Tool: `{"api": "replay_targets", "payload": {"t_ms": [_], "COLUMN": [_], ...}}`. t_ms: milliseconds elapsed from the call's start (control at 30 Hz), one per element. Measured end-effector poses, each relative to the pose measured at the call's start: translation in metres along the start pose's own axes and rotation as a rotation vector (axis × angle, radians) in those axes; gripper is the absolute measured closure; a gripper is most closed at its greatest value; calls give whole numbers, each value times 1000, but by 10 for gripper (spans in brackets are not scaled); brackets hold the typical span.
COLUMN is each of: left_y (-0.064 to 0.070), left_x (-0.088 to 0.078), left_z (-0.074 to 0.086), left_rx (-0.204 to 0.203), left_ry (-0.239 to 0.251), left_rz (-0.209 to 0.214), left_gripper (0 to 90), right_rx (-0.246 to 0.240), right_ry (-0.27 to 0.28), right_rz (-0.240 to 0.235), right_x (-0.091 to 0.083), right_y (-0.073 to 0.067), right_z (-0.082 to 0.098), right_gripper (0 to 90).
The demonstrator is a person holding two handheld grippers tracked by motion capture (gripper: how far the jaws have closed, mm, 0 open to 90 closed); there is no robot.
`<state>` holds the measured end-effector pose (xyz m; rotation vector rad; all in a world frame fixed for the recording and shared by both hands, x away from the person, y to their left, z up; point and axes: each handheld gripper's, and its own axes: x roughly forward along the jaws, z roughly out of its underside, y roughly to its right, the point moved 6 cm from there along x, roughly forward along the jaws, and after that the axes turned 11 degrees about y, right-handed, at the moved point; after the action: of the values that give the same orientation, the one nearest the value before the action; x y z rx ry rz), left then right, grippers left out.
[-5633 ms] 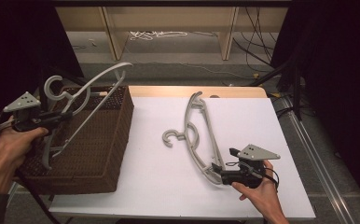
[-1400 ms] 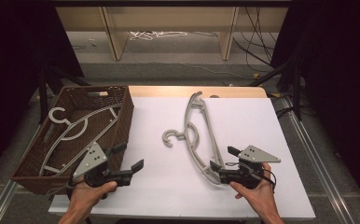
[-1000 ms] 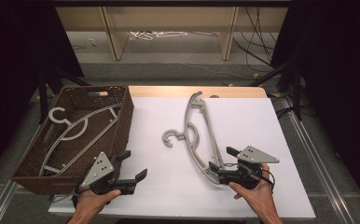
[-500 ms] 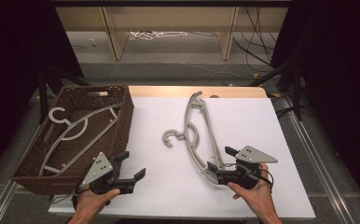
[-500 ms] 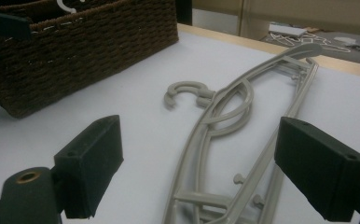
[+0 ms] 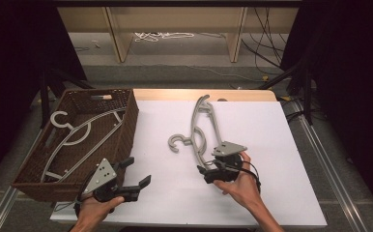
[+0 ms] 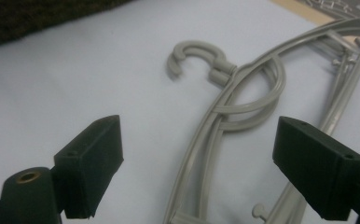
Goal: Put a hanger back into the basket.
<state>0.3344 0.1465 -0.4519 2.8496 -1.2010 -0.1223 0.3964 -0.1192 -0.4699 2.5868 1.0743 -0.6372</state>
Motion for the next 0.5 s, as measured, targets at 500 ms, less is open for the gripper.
{"api": "replay_targets", "payload": {"t_ms": [500], "left_y": [2], "left_x": [-1], "left_z": [0], "left_rx": [-11], "left_ry": [1], "left_rz": [6], "left_gripper": [159], "right_rx": [-42], "right_ry": [-199], "right_rz": [4], "right_x": [53], "right_y": [9], "right_z": [15], "right_gripper": [264]}}
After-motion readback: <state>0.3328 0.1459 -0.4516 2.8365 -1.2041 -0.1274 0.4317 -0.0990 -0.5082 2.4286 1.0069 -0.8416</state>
